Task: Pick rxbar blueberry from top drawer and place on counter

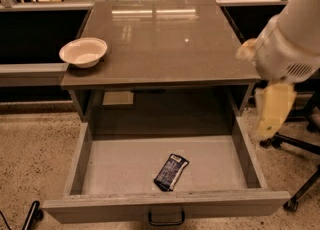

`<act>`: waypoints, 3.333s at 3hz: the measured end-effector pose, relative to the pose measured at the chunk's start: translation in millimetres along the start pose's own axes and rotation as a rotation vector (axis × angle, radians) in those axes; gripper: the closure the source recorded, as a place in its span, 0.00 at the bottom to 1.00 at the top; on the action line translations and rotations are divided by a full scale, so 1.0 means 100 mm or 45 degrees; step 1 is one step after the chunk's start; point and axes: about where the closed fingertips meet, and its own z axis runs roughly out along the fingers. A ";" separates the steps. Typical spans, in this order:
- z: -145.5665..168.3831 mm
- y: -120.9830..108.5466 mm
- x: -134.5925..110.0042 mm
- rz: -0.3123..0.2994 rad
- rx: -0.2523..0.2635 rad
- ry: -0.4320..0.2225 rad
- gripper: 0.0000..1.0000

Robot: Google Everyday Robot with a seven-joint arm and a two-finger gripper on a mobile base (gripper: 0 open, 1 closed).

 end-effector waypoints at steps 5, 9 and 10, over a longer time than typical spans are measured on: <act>1.79 0.42 -0.47 -0.652 -0.245 -0.022 0.00; 2.61 0.33 -0.63 -1.027 -0.473 -0.141 0.00; 3.02 0.29 -0.72 -1.251 -0.568 -0.070 0.00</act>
Offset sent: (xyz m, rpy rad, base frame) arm -0.0201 0.0119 -0.0472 0.0496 0.0194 0.0742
